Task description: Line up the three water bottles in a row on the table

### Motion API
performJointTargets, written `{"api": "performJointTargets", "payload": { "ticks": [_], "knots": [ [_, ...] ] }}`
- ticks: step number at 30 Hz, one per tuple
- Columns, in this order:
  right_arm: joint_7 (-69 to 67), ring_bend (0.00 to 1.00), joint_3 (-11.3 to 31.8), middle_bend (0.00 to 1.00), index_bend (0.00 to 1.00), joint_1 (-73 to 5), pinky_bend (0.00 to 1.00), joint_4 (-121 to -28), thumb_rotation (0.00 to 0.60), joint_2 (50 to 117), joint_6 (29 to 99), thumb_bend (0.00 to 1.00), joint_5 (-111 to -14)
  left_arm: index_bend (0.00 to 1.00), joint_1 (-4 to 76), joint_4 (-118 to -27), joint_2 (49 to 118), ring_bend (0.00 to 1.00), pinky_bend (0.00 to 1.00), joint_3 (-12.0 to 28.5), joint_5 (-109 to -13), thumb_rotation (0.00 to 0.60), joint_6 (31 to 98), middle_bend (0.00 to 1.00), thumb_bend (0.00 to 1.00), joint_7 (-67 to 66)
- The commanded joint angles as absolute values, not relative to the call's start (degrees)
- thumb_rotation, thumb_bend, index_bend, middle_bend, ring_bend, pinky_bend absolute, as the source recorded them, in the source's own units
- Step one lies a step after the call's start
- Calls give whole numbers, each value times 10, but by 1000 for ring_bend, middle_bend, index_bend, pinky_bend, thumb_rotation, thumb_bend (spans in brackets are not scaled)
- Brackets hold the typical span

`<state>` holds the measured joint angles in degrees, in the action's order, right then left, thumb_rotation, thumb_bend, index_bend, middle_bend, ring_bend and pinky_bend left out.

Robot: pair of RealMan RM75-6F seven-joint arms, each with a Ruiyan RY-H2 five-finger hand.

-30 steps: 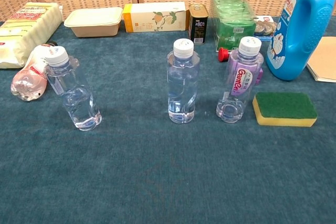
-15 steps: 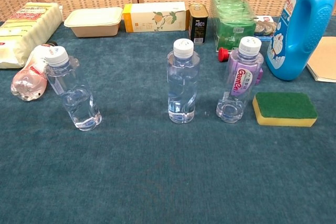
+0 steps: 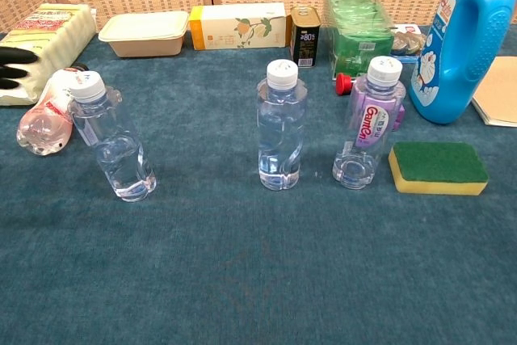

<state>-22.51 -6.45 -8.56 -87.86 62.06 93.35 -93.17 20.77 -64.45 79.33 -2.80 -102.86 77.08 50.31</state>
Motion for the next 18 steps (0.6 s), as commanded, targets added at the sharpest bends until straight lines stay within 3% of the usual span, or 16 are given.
{"api": "performJointTargets", "payload": {
  "ticks": [1,6,13,15,18],
  "knots": [
    [-228,0,-62,8,99,-83,223,-877,600,620,934,0,-935,0,240,-646,828,0,43,-26,-1021,600,734,0,80,498],
    [-238,0,-55,8,100,-81,223,-878,600,614,930,0,-943,0,276,-634,882,0,43,-16,-1001,600,690,0,80,495],
    [-245,0,-47,8,101,-78,223,-876,600,612,925,0,-947,0,303,-641,906,0,47,-17,-993,600,664,0,108,489],
    [-249,0,-45,8,101,-76,223,-876,600,611,925,0,-948,0,311,-642,914,0,101,-15,-987,600,655,0,141,485],
    [-254,0,-43,8,101,-73,223,-875,600,609,926,0,-949,30,315,-638,930,42,278,-9,-975,600,653,60,197,470]
  ]
}}
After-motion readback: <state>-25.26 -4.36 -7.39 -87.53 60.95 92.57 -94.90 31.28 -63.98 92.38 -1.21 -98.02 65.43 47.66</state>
